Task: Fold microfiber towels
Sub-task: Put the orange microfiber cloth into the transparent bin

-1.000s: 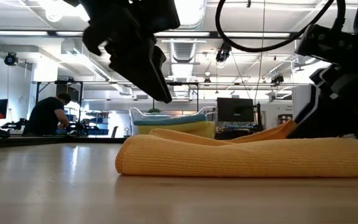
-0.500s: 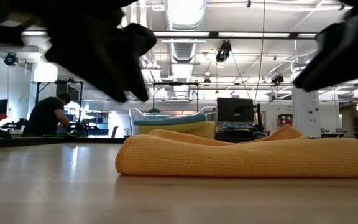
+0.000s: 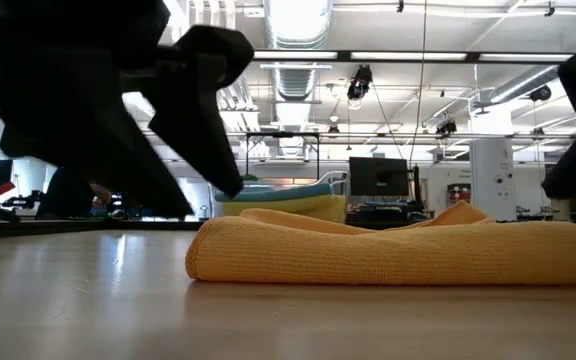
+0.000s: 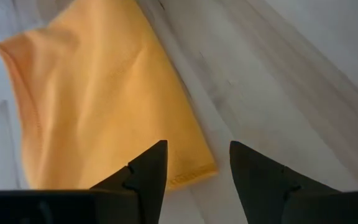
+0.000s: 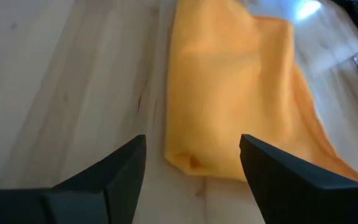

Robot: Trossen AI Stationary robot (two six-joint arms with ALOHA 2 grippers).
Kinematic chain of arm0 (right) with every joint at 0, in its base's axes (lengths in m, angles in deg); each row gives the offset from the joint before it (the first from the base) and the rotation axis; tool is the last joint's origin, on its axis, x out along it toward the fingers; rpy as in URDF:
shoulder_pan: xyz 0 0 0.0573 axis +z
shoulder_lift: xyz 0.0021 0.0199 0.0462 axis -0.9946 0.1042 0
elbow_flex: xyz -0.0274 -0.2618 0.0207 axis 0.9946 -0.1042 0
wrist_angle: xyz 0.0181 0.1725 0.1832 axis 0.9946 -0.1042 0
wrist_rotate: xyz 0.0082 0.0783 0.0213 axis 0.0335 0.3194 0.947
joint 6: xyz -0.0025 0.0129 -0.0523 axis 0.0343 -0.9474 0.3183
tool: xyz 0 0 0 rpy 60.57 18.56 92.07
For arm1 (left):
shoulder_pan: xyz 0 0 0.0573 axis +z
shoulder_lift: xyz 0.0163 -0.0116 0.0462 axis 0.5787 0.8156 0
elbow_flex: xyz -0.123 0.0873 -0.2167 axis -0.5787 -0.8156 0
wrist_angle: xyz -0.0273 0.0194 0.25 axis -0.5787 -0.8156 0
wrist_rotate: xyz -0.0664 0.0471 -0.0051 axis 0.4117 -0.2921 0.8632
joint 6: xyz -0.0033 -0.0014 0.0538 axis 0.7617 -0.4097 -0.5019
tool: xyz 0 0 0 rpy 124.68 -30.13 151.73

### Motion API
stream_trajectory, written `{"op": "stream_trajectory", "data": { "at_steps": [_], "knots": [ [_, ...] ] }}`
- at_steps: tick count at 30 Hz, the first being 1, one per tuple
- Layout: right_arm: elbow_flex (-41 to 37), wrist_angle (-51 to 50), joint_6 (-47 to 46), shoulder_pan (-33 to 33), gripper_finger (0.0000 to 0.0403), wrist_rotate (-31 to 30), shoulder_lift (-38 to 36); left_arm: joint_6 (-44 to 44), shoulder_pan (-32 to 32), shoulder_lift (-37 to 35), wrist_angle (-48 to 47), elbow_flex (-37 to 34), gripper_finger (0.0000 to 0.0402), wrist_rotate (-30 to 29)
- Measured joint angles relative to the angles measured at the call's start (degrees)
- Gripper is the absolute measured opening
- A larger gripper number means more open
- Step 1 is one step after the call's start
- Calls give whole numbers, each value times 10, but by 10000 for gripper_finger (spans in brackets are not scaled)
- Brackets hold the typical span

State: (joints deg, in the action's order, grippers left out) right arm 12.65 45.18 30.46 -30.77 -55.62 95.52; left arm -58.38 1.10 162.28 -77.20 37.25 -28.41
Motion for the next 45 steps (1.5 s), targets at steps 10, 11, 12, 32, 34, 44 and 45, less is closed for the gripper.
{"op": "stream_trajectory", "data": {
  "at_steps": [10,11,12,32,34,44,45],
  "knots": [
    [92,-46,50,-4,304,-14,30,32,0,29,38,7,252,10],
    [99,-57,50,-4,306,-21,29,32,0,32,38,7,264,3],
    [106,-65,51,-4,306,-23,29,33,0,36,38,7,276,-4],
    [112,-84,10,-4,295,-31,30,30,2,128,71,19,279,-171],
    [112,-84,9,-4,293,-31,30,29,2,134,70,18,258,-178],
    [112,-84,9,-4,289,-31,30,34,12,135,63,15,123,-193],
    [112,-84,9,-4,289,-31,30,34,13,135,63,14,107,-195]
  ]
}}
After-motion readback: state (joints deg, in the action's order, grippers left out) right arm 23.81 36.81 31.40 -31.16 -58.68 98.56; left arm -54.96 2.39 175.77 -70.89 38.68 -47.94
